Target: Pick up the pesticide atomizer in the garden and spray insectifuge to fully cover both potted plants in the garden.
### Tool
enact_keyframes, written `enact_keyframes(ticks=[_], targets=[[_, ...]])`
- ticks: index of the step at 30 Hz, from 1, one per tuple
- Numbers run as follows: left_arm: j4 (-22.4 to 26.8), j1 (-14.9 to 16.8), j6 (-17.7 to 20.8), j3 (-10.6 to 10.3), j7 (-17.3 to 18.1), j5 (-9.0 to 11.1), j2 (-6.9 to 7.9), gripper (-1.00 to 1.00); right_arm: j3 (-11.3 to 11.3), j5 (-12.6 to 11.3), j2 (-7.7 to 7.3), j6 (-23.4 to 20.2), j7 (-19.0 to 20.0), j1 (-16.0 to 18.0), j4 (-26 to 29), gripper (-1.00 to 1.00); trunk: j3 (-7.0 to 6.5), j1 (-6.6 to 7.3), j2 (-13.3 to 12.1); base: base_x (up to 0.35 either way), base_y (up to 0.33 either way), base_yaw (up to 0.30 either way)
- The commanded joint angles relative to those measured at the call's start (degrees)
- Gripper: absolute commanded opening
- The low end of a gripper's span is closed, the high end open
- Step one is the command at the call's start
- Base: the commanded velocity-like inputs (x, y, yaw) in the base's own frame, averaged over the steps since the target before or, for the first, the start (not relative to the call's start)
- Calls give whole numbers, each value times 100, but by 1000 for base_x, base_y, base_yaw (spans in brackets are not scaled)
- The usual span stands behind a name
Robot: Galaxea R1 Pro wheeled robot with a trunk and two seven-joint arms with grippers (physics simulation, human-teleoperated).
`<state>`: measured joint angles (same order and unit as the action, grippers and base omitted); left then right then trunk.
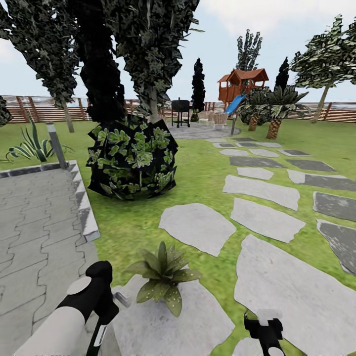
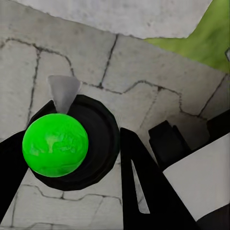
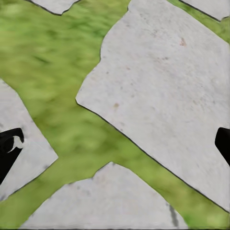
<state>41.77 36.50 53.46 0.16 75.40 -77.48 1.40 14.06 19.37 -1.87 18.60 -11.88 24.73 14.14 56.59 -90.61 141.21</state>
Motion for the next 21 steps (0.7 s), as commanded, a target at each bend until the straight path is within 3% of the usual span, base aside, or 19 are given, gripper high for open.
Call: enact_keyframes(ticks=[1, 5, 12, 17, 21], targets=[[6, 14, 49, 2, 72, -46, -1, -100, 36, 64, 2, 21, -16, 6, -12, 100, 5, 3, 2, -204, 260, -2], [14, 204, 56, -16, 129, -67, -60, -100, 35, 67, 2, 21, -21, 6, -14, 100, 5, 3, 2, -189, 269, 0], [-57, 1053, 59, -100, 558, -106, -67, -100, 35, 67, -6, 21, -20, 6, -17, 100, 5, 3, 2, -44, 318, 0], [-73, 1241, 60, -438, 871, -109, -70, -100, 42, 60, -4, 21, -21, 6, -15, 100, 3, 3, 2, 161, 307, -21], [-73, 1262, 59, -691, 1180, -117, -52, -100, 44, 59, -6, 21, -17, 6, -17, 100, -14, 3, 2, 227, 274, -216]])
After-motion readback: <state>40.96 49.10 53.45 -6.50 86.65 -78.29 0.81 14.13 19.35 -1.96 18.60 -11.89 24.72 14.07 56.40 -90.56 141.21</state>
